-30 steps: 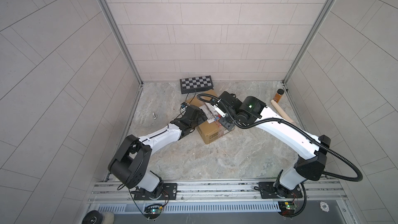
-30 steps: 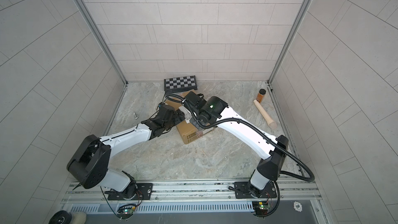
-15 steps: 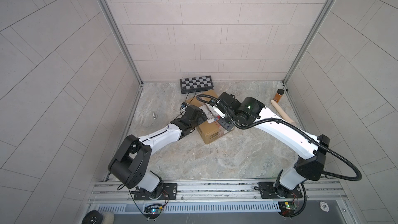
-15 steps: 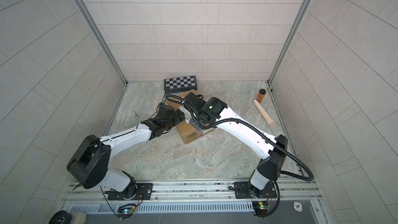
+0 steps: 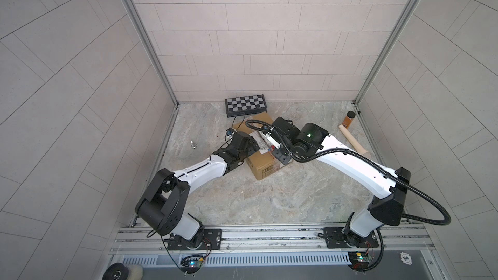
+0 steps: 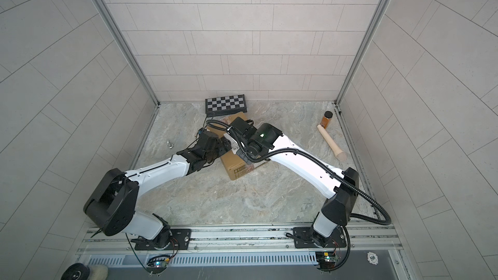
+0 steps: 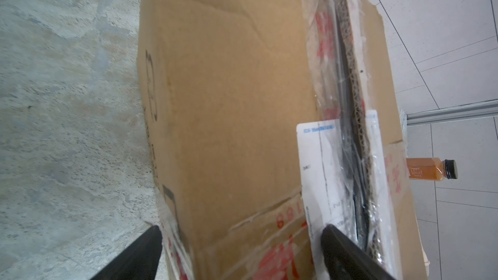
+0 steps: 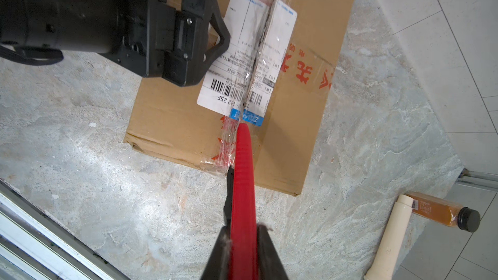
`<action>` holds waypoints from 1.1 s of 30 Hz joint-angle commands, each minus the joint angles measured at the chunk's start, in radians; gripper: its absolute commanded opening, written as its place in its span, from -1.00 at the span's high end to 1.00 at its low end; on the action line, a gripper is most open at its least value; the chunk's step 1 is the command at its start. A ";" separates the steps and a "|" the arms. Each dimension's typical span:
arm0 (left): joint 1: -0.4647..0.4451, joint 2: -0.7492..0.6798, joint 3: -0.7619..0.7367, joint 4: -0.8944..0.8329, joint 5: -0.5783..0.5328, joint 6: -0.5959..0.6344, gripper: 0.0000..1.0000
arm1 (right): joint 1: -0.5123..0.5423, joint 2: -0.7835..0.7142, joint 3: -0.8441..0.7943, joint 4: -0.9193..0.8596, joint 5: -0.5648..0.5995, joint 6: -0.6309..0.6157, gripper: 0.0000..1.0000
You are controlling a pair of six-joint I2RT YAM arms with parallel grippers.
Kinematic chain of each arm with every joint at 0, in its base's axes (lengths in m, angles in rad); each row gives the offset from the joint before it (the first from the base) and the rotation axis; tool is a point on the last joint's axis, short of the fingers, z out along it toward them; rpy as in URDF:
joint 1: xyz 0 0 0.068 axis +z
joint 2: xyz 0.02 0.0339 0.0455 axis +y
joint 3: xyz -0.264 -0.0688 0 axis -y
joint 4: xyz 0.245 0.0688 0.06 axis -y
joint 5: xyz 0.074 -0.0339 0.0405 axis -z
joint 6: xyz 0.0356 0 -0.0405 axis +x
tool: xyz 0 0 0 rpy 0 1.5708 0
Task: Unpack the express box
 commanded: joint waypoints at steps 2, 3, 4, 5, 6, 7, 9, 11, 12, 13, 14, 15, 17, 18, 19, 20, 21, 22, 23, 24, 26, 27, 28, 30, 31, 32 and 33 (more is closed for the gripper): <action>0.013 0.091 -0.077 -0.281 -0.060 0.025 -0.89 | -0.006 0.019 -0.022 -0.024 0.007 -0.010 1.00; 0.013 0.091 -0.079 -0.281 -0.059 0.025 -0.89 | -0.007 0.027 -0.025 -0.026 0.003 -0.012 1.00; 0.012 0.093 -0.079 -0.281 -0.058 0.025 -0.89 | -0.007 0.033 -0.026 -0.027 0.000 -0.016 1.00; 0.013 0.092 -0.080 -0.280 -0.058 0.024 -0.89 | -0.007 0.041 -0.027 -0.033 -0.002 -0.014 1.00; 0.013 0.092 -0.081 -0.279 -0.058 0.025 -0.89 | -0.007 0.052 -0.023 -0.041 -0.005 -0.011 1.00; 0.013 0.093 -0.080 -0.279 -0.060 0.025 -0.89 | -0.007 0.059 -0.018 -0.050 -0.005 -0.005 1.00; 0.012 0.093 -0.080 -0.279 -0.061 0.024 -0.89 | -0.006 0.077 0.000 -0.082 -0.016 0.000 1.00; 0.013 0.096 -0.080 -0.279 -0.061 0.025 -0.89 | -0.007 0.086 0.016 -0.111 -0.031 0.002 1.00; 0.013 0.096 -0.080 -0.279 -0.061 0.024 -0.89 | -0.007 0.090 0.024 -0.131 -0.045 0.002 1.00; 0.012 0.099 -0.082 -0.279 -0.060 0.024 -0.89 | -0.007 0.094 0.030 -0.149 -0.057 0.005 1.00; 0.013 0.099 -0.082 -0.279 -0.062 0.023 -0.89 | -0.007 0.096 0.037 -0.174 -0.061 0.011 1.00; 0.012 0.099 -0.082 -0.279 -0.062 0.024 -0.89 | -0.007 0.100 0.041 -0.201 -0.066 0.015 1.00; 0.013 0.104 -0.084 -0.279 -0.064 0.022 -0.89 | -0.007 0.099 0.044 -0.242 -0.073 0.014 1.00; 0.012 0.105 -0.084 -0.279 -0.065 0.021 -0.89 | -0.007 0.089 0.039 -0.256 -0.078 0.014 1.00; 0.013 0.105 -0.084 -0.279 -0.065 0.022 -0.89 | -0.007 0.081 0.038 -0.268 -0.082 0.016 1.00; 0.013 0.107 -0.084 -0.279 -0.066 0.021 -0.89 | -0.007 0.073 0.038 -0.282 -0.083 0.018 1.00; 0.013 0.110 -0.084 -0.279 -0.066 0.021 -0.89 | -0.007 0.068 0.041 -0.297 -0.085 0.019 1.00; 0.013 0.111 -0.084 -0.279 -0.065 0.021 -0.89 | -0.007 0.064 0.047 -0.316 -0.082 0.019 1.00; 0.012 0.110 -0.082 -0.279 -0.065 0.021 -0.89 | -0.007 0.058 0.050 -0.331 -0.081 0.019 1.00; 0.013 0.110 -0.082 -0.279 -0.068 0.021 -0.89 | -0.007 0.054 0.051 -0.341 -0.081 0.020 1.00; 0.013 0.112 -0.080 -0.281 -0.067 0.022 -0.89 | -0.007 0.044 0.053 -0.355 -0.086 0.020 1.00; 0.013 0.111 -0.080 -0.283 -0.068 0.021 -0.89 | -0.007 0.042 0.054 -0.361 -0.087 0.021 1.00; 0.013 0.112 -0.080 -0.283 -0.069 0.021 -0.89 | -0.007 0.041 0.053 -0.363 -0.090 0.021 1.00; 0.013 0.112 -0.079 -0.287 -0.070 0.023 -0.89 | -0.007 0.043 0.053 -0.364 -0.093 0.023 1.00; 0.013 0.112 -0.079 -0.287 -0.070 0.024 -0.89 | -0.007 0.044 0.051 -0.360 -0.095 0.022 1.00; 0.013 0.110 -0.079 -0.288 -0.069 0.024 -0.89 | -0.007 0.046 0.050 -0.353 -0.095 0.024 1.00; 0.013 0.110 -0.078 -0.289 -0.070 0.023 -0.89 | -0.008 0.050 0.049 -0.345 -0.097 0.024 1.00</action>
